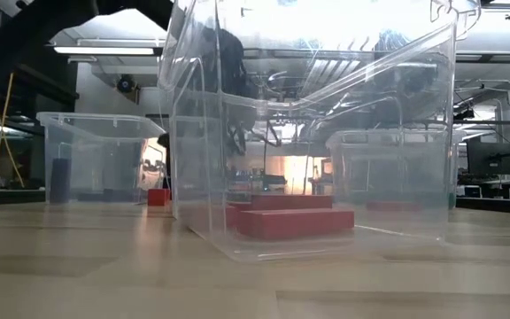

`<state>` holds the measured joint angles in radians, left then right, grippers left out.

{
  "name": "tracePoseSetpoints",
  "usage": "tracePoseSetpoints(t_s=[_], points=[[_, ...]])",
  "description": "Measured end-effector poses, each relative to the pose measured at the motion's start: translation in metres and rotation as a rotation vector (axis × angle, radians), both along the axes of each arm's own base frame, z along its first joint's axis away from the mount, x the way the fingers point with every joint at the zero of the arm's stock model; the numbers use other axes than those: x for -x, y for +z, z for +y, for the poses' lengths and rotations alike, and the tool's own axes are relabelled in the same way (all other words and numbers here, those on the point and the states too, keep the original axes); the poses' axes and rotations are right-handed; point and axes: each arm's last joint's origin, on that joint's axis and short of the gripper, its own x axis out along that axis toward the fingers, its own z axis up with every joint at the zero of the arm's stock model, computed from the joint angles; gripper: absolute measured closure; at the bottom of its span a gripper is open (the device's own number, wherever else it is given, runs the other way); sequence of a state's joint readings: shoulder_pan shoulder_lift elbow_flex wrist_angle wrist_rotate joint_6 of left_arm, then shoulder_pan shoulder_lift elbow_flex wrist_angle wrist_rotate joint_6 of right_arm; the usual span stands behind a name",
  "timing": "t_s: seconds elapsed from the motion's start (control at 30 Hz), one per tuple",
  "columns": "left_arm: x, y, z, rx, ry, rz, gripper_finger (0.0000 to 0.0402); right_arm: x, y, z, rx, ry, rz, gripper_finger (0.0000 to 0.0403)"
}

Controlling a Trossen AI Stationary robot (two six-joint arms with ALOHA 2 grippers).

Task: Sort blocks
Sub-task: Put the block into the bottom transparent bin

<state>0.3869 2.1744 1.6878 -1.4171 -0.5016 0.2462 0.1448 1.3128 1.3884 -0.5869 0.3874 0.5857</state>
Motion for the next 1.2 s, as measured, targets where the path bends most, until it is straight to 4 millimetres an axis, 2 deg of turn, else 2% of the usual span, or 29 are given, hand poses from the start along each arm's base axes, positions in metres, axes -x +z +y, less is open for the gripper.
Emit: tracePoseSetpoints(t_s=[0.2, 0.83, 1.03, 1.2], points=[[-0.003, -0.009, -0.003, 0.025, -0.001, 0.012, 0.0401, 0.0, 0.0, 0.0, -0.003, 0.008, 0.004, 0.0014], [0.011, -0.029, -0.014, 0.171, 0.022, 0.076, 0.0401, 0.001, -0.001, 0.0, 0.002, 0.019, 0.02, 0.0014], [0.005, -0.029, -0.031, 0.201, -0.008, 0.069, 0.0401, 0.001, -0.002, 0.0, 0.009, 0.022, 0.023, 0.0014], [-0.003, -0.03, -0.053, 0.25, -0.045, 0.052, 0.0401, 0.001, -0.002, 0.0, 0.009, 0.022, 0.023, 0.0014]])
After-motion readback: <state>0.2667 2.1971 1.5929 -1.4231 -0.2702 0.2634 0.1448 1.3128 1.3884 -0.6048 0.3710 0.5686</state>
